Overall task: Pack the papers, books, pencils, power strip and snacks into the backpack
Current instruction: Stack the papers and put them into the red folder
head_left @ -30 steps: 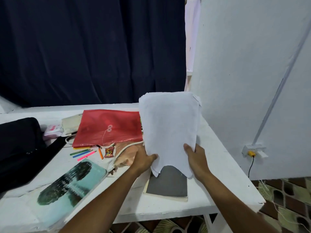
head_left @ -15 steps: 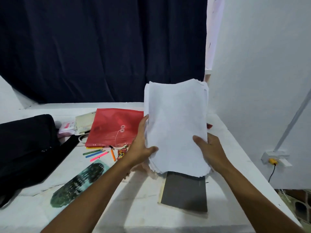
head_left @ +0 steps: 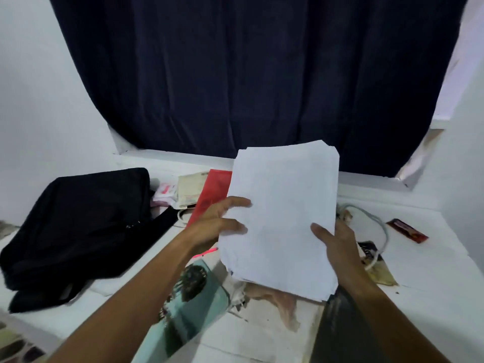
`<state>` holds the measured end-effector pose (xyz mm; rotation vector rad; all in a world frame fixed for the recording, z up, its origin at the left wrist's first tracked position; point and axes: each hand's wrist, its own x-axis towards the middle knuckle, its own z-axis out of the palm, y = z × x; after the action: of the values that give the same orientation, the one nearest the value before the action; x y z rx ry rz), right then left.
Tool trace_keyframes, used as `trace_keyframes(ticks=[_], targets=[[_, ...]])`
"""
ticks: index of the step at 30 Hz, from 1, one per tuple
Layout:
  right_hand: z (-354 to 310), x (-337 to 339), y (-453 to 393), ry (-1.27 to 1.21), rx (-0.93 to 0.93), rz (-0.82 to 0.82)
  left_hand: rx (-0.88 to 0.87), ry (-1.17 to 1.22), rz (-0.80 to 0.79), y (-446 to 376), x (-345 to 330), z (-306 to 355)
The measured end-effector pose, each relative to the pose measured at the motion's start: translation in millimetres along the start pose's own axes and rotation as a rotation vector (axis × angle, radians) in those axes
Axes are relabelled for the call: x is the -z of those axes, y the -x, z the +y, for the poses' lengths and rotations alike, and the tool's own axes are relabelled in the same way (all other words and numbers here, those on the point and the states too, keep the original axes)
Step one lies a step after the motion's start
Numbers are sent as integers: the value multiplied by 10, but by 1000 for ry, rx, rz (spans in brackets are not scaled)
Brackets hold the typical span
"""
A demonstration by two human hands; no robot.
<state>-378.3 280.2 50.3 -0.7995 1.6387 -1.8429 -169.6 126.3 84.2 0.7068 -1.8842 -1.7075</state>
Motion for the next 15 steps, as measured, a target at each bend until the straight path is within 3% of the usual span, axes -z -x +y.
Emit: trace_keyframes(ticks=[4, 6, 11, 15], targets=[[80, -134, -140, 19, -48, -77, 26, 353, 201, -196, 215, -15], [84, -234, -166, 16, -61, -123, 74, 405, 165, -277, 337, -17], [124, -536, -230, -111, -179, -244, 157, 229, 227, -468, 629, -176], [188, -836, -325, -162, -264, -203, 117, 178, 231, -630, 837, -151]])
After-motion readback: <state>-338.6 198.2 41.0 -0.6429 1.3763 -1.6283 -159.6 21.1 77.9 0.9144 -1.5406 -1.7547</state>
